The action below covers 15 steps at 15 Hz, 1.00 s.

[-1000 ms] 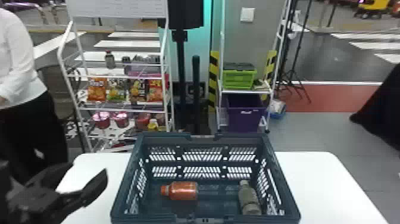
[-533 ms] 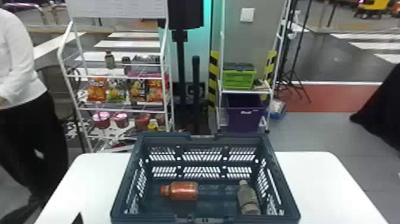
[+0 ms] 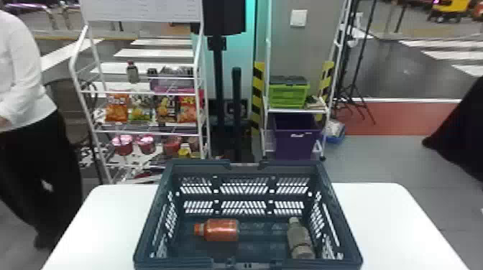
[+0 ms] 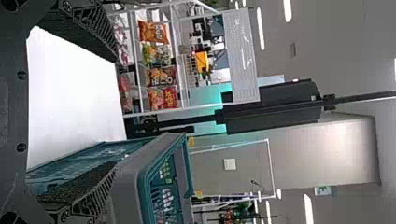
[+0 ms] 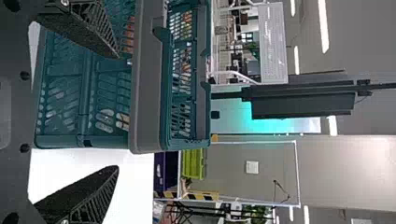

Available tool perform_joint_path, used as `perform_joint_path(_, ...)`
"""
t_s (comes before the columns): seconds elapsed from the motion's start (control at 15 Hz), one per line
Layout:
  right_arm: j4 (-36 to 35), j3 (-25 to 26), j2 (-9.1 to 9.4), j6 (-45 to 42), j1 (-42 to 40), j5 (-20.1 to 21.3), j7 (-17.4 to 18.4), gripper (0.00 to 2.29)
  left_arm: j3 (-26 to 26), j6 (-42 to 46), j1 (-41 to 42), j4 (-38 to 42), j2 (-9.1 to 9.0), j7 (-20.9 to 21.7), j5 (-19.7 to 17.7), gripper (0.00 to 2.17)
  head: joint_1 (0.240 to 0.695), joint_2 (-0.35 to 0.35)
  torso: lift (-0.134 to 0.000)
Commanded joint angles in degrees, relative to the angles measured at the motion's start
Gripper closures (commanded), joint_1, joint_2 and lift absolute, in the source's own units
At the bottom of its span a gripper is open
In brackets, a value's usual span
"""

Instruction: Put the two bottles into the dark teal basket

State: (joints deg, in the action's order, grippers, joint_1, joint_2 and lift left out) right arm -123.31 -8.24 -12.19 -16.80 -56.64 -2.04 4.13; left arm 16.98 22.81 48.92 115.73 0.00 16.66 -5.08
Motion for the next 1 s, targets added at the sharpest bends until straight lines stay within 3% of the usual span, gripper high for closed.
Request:
perform_joint_path(0.0,0.26,-0.02,-0.29,-0.47,-0.49,0.02,0.0,0.03,-0.9,0.25,0.29,-0.41,-0.15,-0.75,0.07,0.1,0.499,0.0,0.0)
perform_joint_path(0.13,0.7,0.33,0.07,-2.22,-1.28,-0.24,-2.28,0.03,-1.69,0.43,0.47,-0.5,-0.15,-1.63,0.42,0.1,0.499,0.0,0.0)
perform_joint_path(0.93,1.05,2.0,0.24,-8.38,-4.18,-0.51,-2.46,0.03,-2.92,0.78,1.44,-1.21,-0.15,-1.99,1.12,0.1,0.499,0.0,0.0)
